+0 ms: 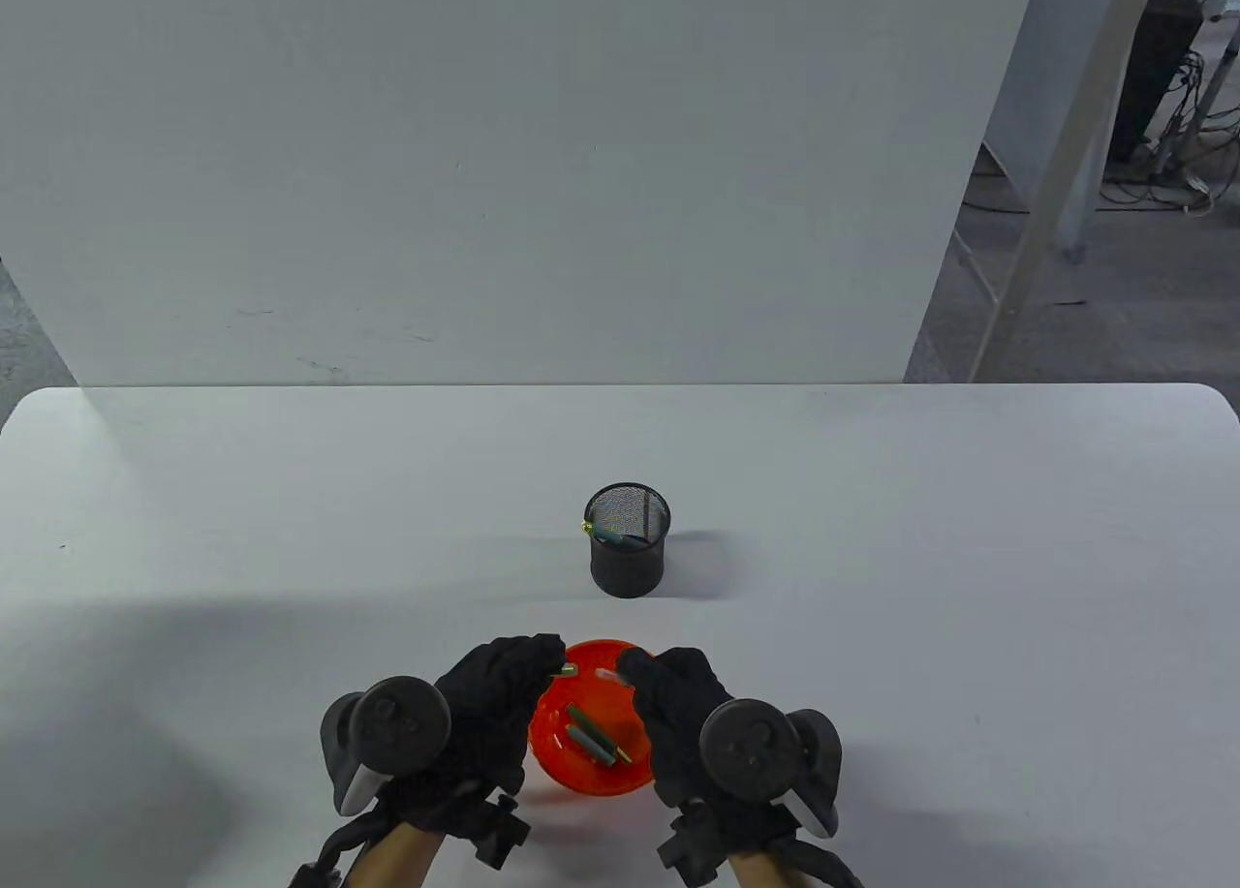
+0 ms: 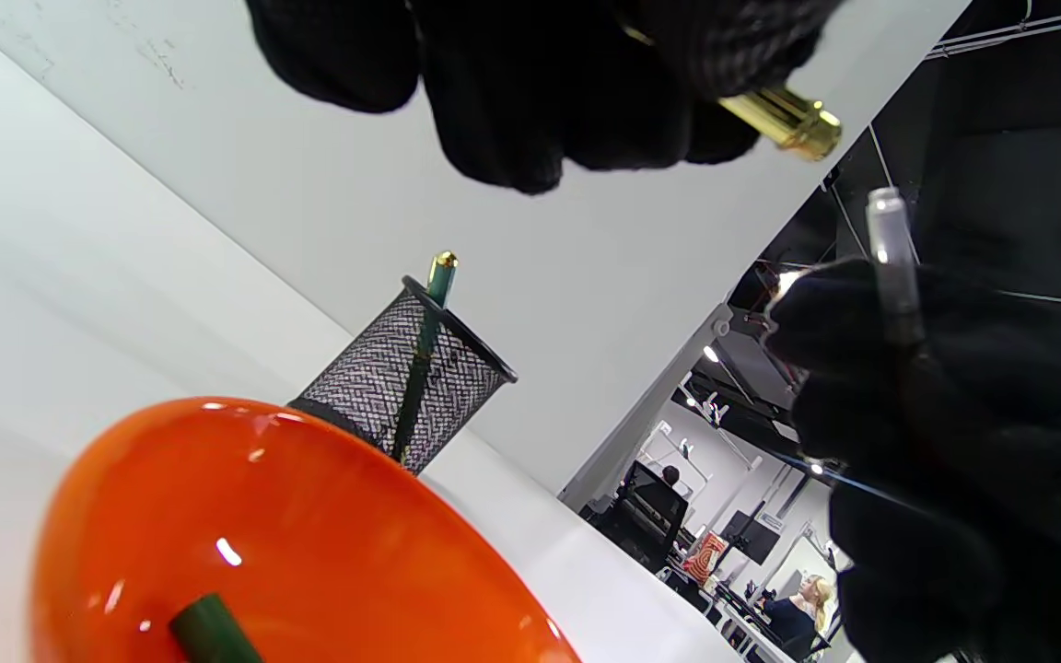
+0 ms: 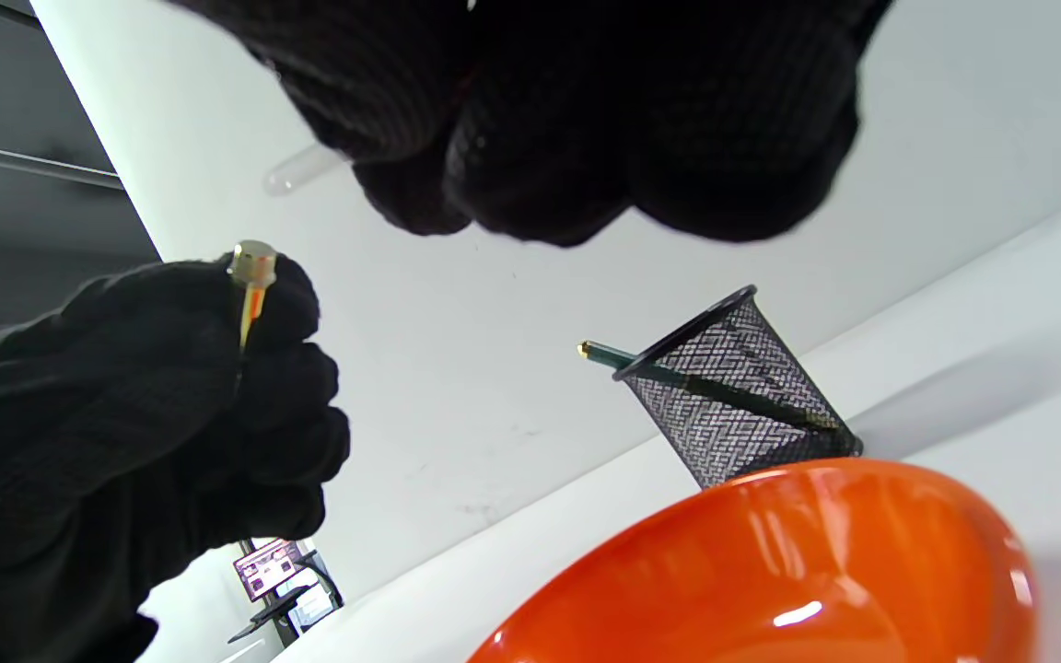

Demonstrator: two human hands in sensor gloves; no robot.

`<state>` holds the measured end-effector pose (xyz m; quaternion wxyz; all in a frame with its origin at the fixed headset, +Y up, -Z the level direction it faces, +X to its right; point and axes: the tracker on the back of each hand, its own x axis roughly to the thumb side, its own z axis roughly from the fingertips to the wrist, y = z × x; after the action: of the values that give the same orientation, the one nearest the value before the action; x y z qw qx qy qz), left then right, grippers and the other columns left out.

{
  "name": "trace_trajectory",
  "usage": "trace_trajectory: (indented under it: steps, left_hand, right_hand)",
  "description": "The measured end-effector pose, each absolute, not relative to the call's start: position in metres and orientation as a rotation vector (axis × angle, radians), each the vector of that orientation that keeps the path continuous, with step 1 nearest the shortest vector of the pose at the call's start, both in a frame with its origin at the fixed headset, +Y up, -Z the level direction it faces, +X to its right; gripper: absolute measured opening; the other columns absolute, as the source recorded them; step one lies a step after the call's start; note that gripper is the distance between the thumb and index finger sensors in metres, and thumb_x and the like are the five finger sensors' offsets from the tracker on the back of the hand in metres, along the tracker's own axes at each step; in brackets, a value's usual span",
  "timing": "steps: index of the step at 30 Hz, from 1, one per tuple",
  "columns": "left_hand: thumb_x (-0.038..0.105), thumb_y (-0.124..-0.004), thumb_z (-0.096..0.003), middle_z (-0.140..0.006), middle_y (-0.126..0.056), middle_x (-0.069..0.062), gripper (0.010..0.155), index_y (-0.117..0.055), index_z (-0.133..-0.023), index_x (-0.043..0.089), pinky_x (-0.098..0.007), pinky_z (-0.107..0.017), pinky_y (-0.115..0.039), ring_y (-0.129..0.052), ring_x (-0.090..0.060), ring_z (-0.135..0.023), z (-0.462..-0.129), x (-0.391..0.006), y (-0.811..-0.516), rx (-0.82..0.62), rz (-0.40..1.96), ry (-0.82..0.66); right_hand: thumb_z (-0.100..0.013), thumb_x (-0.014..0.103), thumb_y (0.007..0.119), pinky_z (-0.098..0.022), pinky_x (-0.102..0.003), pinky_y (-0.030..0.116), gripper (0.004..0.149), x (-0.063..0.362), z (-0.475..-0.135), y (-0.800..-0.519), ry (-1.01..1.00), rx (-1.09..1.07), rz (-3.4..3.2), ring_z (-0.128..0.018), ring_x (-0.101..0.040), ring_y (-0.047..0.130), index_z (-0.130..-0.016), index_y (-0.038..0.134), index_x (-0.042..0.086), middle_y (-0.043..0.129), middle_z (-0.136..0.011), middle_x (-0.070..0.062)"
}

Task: Assemble fountain pens from components

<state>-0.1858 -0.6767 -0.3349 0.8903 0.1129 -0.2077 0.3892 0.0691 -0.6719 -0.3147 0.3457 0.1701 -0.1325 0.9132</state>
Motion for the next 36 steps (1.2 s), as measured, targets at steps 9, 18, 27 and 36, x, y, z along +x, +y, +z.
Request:
trace_trajectory:
  steps: [9, 18, 27, 36]
  left_hand:
    - [0.038, -0.065, -0.0536, -0.093, -0.082, 0.004, 0.045, -0.068, -0.099, 0.037, -0.053, -0.069, -0.069, -0.086, -0.022, -0.084, -0.334, -0.185, -0.677, 0.237, 0.793, -0.447]
    - [0.038, -0.066, -0.0535, -0.093, -0.083, 0.003, 0.045, -0.069, -0.098, 0.037, -0.053, -0.069, -0.069, -0.086, -0.022, -0.084, -0.332, -0.181, -0.676, 0.234, 0.775, -0.475]
    - [0.037, -0.069, -0.0529, -0.091, -0.085, 0.002, 0.044, -0.072, -0.097, 0.035, -0.053, -0.068, -0.07, -0.088, -0.023, -0.082, -0.328, -0.176, -0.672, 0.307, 0.577, -0.501]
    - [0.038, -0.07, -0.0521, -0.089, -0.087, 0.002, 0.044, -0.074, -0.096, 0.034, -0.052, -0.066, -0.073, -0.09, -0.022, -0.079, -0.324, -0.17, -0.671, 0.335, 0.483, -0.512]
  right_hand:
    - [-0.054, 0.029, 0.067, -0.04, -0.036, 0.091, 0.045, 0.066, -0.314, -0.672, -0.347, 0.458, 2.37, -0.053, -0.018, 0.093, -0.096, 0.079, 0.023, 0.079, -0.086, -0.011]
    - [-0.054, 0.029, 0.067, -0.04, -0.037, 0.091, 0.044, 0.064, -0.315, -0.673, -0.294, 0.482, 2.391, -0.053, -0.019, 0.092, -0.096, 0.079, 0.022, 0.078, -0.086, -0.011]
    - [-0.054, 0.029, 0.067, -0.041, -0.038, 0.09, 0.044, 0.058, -0.31, -0.67, -0.367, 0.519, 2.591, -0.054, -0.019, 0.092, -0.096, 0.079, 0.022, 0.078, -0.086, -0.011]
    - [-0.055, 0.03, 0.067, -0.042, -0.04, 0.089, 0.044, 0.045, -0.305, -0.67, -0.439, 0.571, 2.759, -0.055, -0.02, 0.091, -0.097, 0.078, 0.021, 0.078, -0.086, -0.011]
